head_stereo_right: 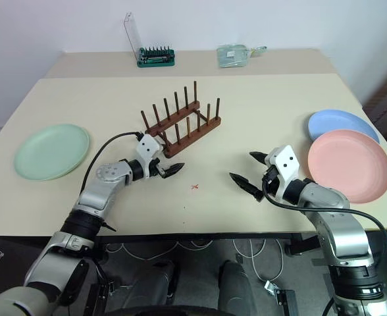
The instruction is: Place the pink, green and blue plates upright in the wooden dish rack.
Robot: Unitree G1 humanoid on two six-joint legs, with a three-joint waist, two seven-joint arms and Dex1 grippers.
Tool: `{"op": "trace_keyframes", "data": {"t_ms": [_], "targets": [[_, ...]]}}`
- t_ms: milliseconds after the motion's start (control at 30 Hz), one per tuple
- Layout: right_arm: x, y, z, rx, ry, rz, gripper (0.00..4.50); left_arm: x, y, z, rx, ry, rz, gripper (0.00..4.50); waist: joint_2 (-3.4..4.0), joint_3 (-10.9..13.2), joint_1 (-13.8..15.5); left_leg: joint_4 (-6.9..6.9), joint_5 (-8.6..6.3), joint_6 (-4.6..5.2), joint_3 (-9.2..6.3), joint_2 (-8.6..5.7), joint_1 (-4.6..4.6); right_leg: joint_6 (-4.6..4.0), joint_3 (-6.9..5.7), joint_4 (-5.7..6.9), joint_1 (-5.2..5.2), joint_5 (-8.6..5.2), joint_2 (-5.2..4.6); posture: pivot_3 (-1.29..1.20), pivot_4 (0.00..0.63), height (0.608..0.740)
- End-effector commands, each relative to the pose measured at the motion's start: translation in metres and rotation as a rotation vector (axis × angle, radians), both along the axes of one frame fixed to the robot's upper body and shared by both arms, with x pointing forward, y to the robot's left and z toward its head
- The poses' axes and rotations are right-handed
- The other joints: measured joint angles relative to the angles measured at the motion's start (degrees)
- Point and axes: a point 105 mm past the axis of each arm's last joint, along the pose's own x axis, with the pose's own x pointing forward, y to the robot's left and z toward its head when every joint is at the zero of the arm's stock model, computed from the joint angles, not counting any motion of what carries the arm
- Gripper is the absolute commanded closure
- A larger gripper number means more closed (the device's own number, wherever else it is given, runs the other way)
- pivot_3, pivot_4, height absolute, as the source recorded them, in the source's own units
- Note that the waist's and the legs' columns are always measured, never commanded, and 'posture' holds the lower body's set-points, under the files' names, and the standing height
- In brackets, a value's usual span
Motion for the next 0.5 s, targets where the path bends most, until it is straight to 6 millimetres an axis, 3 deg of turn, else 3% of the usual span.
{"op": "trace_keyframes", "data": {"t_ms": [33, 167, 333, 500], "targets": [[-0.005, 0.002, 0.016, 0.004, -0.057, 0.001, 0.0, -0.001, 0.002, -0.007, 0.017, 0.009, -0.008, 1.83, 0.0, 0.0, -0.1, 0.0, 0.0, 0.0, 0.0, 0.0, 0.0, 0.0, 0.0, 0.0, 0.0, 0.0, 0.0, 0.0, 0.15, 0.74], [-0.007, 0.004, 0.016, 0.0, -0.054, -0.002, 0.0, -0.003, 0.004, -0.01, 0.023, 0.008, -0.013, 3.78, 0.0, 0.0, -0.2, -0.01, 0.0, 0.0, 0.0, 0.01, 0.02, 0.0, 0.0, 0.04, -0.01, 0.0, 0.01, 0.0, 0.15, 0.74], [-0.007, 0.001, 0.019, -0.011, -0.051, -0.009, 0.0, -0.008, -0.002, -0.01, 0.039, -0.006, -0.065, 3.79, 0.0, 0.0, -0.2, -0.02, 0.0, 0.0, 0.01, 0.02, 0.02, 0.0, 0.0, 0.03, -0.02, 0.0, 0.01, 0.0, 0.15, 0.74], [-0.013, -0.007, 0.016, -0.048, -0.016, -0.007, 0.0, -0.03, -0.031, 0.01, -0.012, -0.044, -0.317, 3.79, 0.0, 0.0, 0.0, -0.02, -0.01, 0.02, 0.02, 0.01, 0.0, 0.0, 0.0, 0.0, -0.02, 0.0, 0.01, 0.0, 0.15, 0.74]]}}
